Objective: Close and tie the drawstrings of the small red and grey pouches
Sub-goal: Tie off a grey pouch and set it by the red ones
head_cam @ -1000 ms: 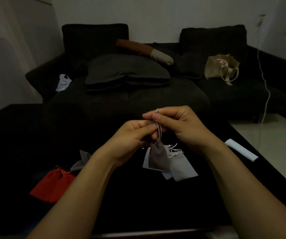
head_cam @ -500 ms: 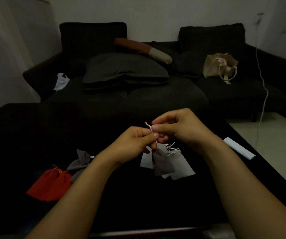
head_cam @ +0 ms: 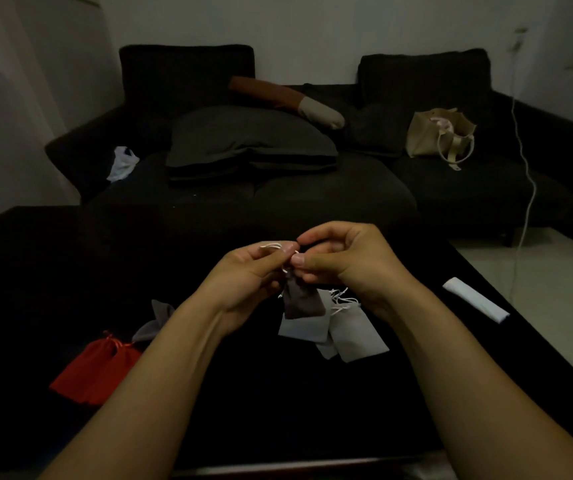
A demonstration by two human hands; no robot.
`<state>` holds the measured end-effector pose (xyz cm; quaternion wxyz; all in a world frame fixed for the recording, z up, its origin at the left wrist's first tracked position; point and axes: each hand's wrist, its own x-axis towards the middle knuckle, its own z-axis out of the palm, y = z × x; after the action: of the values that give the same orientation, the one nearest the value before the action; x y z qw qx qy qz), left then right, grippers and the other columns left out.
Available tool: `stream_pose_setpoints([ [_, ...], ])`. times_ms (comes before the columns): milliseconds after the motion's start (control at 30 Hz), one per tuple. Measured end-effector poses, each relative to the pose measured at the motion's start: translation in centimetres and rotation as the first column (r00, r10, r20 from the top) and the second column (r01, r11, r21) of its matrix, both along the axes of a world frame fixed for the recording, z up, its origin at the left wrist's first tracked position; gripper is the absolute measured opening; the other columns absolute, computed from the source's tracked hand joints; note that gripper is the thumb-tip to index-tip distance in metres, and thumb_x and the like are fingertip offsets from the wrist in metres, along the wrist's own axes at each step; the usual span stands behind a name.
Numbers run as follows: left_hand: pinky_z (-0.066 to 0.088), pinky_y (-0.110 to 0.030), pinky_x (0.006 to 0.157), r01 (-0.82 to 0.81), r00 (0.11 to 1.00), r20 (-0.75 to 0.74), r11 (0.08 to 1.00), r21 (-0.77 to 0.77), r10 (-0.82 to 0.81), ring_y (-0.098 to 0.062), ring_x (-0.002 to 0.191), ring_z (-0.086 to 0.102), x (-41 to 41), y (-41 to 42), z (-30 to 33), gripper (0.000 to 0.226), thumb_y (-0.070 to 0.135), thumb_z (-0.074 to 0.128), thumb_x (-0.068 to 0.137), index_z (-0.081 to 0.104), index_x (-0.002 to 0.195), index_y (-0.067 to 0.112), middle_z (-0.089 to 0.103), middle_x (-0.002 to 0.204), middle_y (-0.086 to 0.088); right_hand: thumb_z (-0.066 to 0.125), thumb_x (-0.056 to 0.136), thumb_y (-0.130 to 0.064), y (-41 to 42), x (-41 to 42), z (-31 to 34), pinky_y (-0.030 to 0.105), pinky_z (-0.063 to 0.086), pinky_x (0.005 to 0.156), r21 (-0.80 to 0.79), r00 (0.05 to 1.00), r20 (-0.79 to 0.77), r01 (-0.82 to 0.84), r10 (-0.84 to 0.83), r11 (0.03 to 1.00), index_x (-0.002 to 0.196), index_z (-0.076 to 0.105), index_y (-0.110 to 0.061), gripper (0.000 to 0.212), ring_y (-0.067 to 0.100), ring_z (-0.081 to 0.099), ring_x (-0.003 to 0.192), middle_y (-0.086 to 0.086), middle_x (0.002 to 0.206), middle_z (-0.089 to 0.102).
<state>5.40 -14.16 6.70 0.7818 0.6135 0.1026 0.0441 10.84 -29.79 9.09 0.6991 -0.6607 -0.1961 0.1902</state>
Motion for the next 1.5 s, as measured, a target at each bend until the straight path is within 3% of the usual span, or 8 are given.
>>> stream_pose_setpoints([
  [400,0.052,-0.017,0.061,0.031,0.998,0.056,1.000,-0.002,-0.031,-0.007,0.068,0.068,-0.7,0.8,0.7,0.009,0.011,0.065,0.086,0.072,0.091,0.010,0.073,0.080,-0.003,0.084,0.069,-0.003,0.3,0.3,-0.7,0.029,0.060,0.070,-0.111,0.987,0.159,0.016,0.001,0.994,0.102,0.073,-0.012,0.036,0.014,0.067,0.073,0.005,0.082,0.072],
  [567,0.055,-0.023,0.071,0.111,0.987,0.083,0.957,0.270,-0.138,-0.017,0.083,0.073,-1.6,2.1,1.4,0.014,0.010,0.076,0.072,0.078,0.084,0.016,0.076,0.086,-0.006,0.076,0.077,0.002,-0.2,0.3,-0.5,0.025,0.058,0.079,-0.173,0.958,0.185,-0.189,0.220,0.967,0.106,0.073,-0.004,0.030,0.019,0.074,0.092,0.013,0.097,0.076],
  [833,0.059,-0.028,0.074,-0.158,0.950,0.297,0.665,0.730,-0.100,-0.011,0.077,0.073,-1.9,2.1,1.7,0.018,0.009,0.084,0.071,0.076,0.084,0.019,0.076,0.081,0.002,0.077,0.075,0.007,0.5,0.5,-1.5,0.024,0.058,0.075,-0.198,0.970,0.195,-0.103,0.142,0.975,0.095,0.074,-0.004,0.023,0.019,0.074,0.081,0.015,0.085,0.075],
  [967,0.058,-0.026,0.071,-0.284,0.939,0.329,0.319,0.904,-0.100,-0.002,0.073,0.067,-1.6,2.0,1.2,0.023,0.006,0.081,0.074,0.072,0.077,0.027,0.070,0.075,0.009,0.079,0.078,-0.002,0.7,0.7,-1.3,0.021,0.051,0.065,-0.312,0.979,0.166,-0.059,0.115,0.948,0.104,0.073,-0.010,0.028,0.007,0.068,0.067,0.008,0.076,0.073],
  [1033,0.059,-0.032,0.071,-0.420,0.893,0.446,0.235,0.877,-0.066,-0.003,0.074,0.066,-1.4,2.1,0.7,0.023,0.004,0.079,0.074,0.070,0.079,0.024,0.070,0.079,0.009,0.075,0.084,-0.009,0.8,0.6,-1.1,0.022,0.050,0.067,-0.320,0.988,0.059,-0.118,0.144,0.940,0.115,0.067,-0.017,0.033,0.005,0.069,0.070,0.005,0.080,0.076],
  [1167,0.059,-0.035,0.066,-0.661,0.701,0.711,0.323,0.677,-0.053,-0.010,0.079,0.071,-1.3,1.7,0.2,0.014,0.001,0.078,0.075,0.073,0.081,0.013,0.075,0.086,0.001,0.057,0.099,-0.030,1.4,0.6,-1.1,0.025,0.046,0.064,-0.254,0.997,0.045,-0.043,0.057,0.966,0.116,0.069,-0.026,0.021,0.009,0.059,0.074,-0.001,0.089,0.067],
  [1367,0.058,-0.038,0.065,-0.712,0.604,0.793,0.388,0.584,-0.086,-0.015,0.080,0.072,-1.4,0.6,0.2,0.013,-0.004,0.076,0.077,0.073,0.083,0.007,0.075,0.088,-0.004,0.045,0.104,-0.021,1.2,0.5,-1.0,0.007,0.039,0.049,-0.154,0.992,0.025,-0.118,0.124,0.981,0.108,0.070,-0.006,0.029,-0.007,0.054,0.049,-0.019,0.051,0.059],
  [1500,0.059,-0.038,0.072,-0.761,0.533,0.843,0.396,0.515,-0.073,-0.014,0.088,0.073,-1.5,0.8,0.1,0.013,-0.008,0.076,0.077,0.073,0.084,0.003,0.075,0.094,-0.005,0.055,0.100,-0.029,1.3,0.5,-1.3,0.019,0.037,0.055,-0.191,0.978,0.023,-0.198,0.206,0.961,0.085,0.075,-0.014,0.029,-0.001,0.051,0.056,-0.011,0.061,0.061],
])
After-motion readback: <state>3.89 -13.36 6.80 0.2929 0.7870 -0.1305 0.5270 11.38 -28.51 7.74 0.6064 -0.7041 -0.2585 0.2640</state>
